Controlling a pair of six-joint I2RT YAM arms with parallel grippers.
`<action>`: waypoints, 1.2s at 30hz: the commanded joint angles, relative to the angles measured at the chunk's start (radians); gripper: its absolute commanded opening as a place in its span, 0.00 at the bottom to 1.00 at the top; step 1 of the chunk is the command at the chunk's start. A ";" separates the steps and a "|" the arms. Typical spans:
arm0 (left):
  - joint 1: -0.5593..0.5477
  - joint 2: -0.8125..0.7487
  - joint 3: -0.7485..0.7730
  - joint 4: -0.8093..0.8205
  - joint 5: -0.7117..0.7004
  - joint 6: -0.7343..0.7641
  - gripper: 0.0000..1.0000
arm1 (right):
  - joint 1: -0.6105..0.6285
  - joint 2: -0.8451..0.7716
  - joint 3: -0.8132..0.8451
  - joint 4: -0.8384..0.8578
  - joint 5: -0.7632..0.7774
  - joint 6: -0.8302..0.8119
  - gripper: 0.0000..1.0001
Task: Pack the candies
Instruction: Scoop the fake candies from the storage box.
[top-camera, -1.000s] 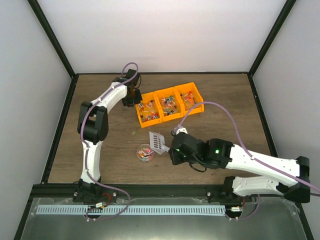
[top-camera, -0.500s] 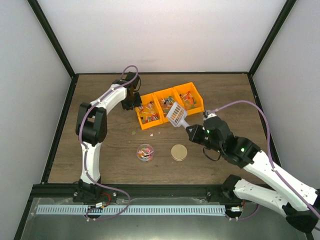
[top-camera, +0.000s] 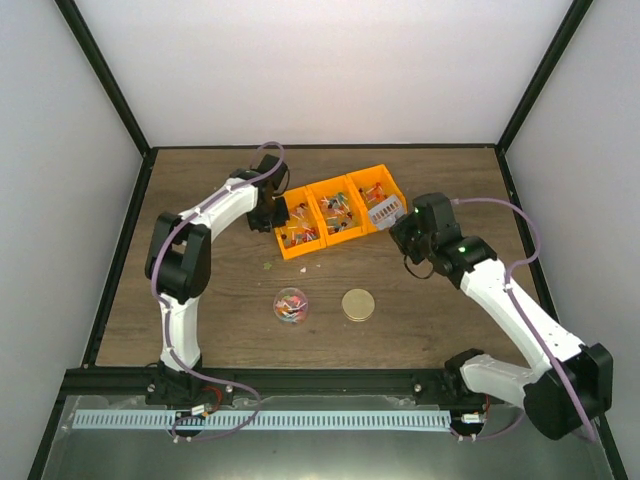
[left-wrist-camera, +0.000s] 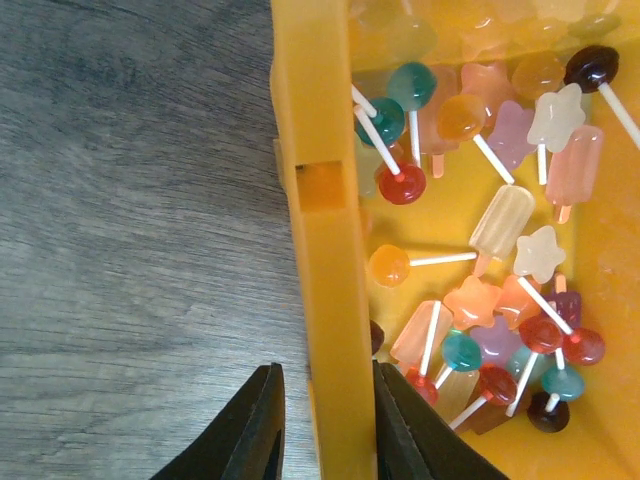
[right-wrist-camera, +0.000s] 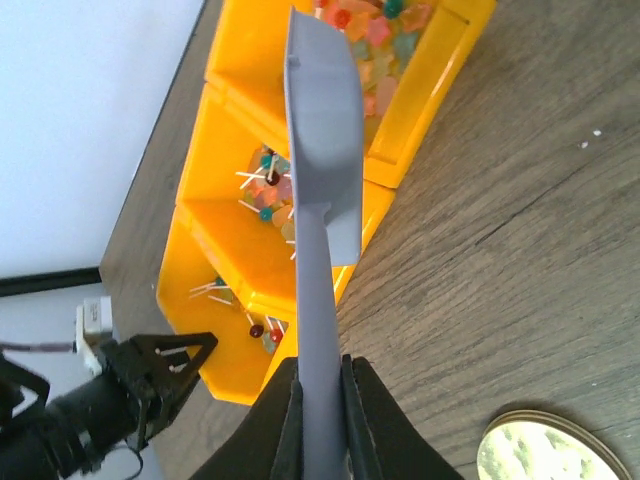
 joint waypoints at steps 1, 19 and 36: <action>-0.002 -0.028 -0.014 0.011 -0.003 -0.004 0.23 | -0.049 0.066 0.067 0.009 -0.040 0.139 0.01; -0.002 0.035 0.017 0.018 -0.010 0.005 0.04 | -0.181 0.293 0.159 0.029 -0.207 0.208 0.01; -0.002 0.075 0.057 0.004 0.008 0.041 0.04 | -0.187 0.713 0.470 -0.212 -0.250 0.170 0.01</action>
